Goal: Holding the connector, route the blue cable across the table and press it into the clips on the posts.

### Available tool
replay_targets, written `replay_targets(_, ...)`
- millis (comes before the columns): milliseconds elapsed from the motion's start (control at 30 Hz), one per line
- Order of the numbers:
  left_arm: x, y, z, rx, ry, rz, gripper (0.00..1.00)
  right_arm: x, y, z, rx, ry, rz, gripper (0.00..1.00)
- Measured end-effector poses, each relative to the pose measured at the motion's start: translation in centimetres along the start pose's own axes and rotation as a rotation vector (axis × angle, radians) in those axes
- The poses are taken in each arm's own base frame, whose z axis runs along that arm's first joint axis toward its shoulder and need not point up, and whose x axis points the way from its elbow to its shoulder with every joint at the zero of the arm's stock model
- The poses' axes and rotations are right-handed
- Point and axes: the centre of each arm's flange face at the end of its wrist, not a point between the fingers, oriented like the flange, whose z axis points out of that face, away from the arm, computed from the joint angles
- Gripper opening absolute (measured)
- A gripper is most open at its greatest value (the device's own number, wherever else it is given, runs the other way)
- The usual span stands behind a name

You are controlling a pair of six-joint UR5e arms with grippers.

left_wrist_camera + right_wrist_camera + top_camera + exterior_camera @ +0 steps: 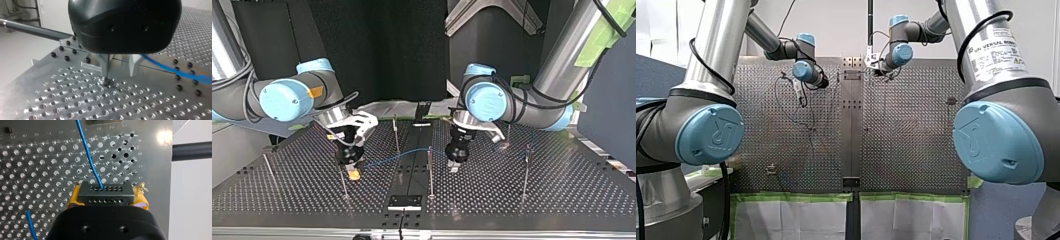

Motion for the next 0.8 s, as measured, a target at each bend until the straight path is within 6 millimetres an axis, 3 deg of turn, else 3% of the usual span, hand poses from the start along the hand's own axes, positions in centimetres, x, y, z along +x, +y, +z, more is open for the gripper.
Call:
replay_targets(33, 0.0, 0.0, 0.0, 0.002, -0.004, -0.004, 0.00, 0.0, 0.0, 0.0, 0.000, 0.000, 0.000, 0.00)
replay_targets(433, -0.1, 0.5, 0.3, 0.000, -0.031, -0.044, 0.00, -0.1, 0.2, 0.1, -0.003, 0.000, 0.000, 0.00)
replay_targets(800, 1.8, 2.1, 2.3, 0.021, -0.071, -0.090, 0.00, 0.4, 1.1, 0.4, -0.016, 0.010, 0.001, 0.00)
